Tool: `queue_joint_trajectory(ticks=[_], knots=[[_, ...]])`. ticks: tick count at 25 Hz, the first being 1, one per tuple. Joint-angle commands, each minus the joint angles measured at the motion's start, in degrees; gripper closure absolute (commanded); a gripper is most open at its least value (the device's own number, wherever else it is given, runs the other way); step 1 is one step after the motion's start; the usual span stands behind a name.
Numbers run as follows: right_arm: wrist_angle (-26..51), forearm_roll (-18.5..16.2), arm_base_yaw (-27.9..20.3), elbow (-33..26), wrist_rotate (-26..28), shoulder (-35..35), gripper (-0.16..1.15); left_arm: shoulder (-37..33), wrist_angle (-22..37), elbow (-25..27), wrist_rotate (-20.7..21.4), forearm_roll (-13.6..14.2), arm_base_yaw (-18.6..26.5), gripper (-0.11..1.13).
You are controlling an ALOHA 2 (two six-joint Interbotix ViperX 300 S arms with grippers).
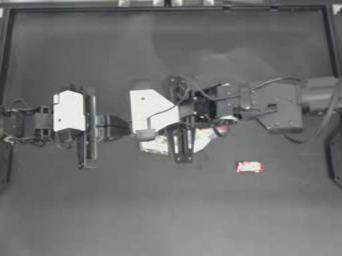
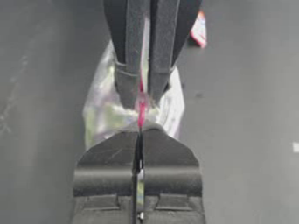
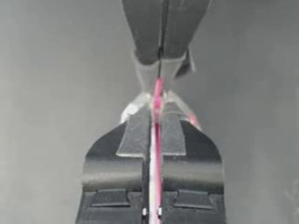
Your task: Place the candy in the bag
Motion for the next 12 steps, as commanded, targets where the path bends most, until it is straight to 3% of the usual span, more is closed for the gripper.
queue_joint_trajectory(ticks=[1, 12], knots=[[0.4, -0.3, 0.0, 1.3, 0.9, -3.2, 0.8, -2.5, -0.4, -0.3, -0.1, 0.0, 0.2, 1.0], [0.5, -1.8, 0.0, 6.3, 5.1, -7.2, 0.8, -2.5, -0.4, -0.2, -0.1, 0.0, 0.2, 1.0]])
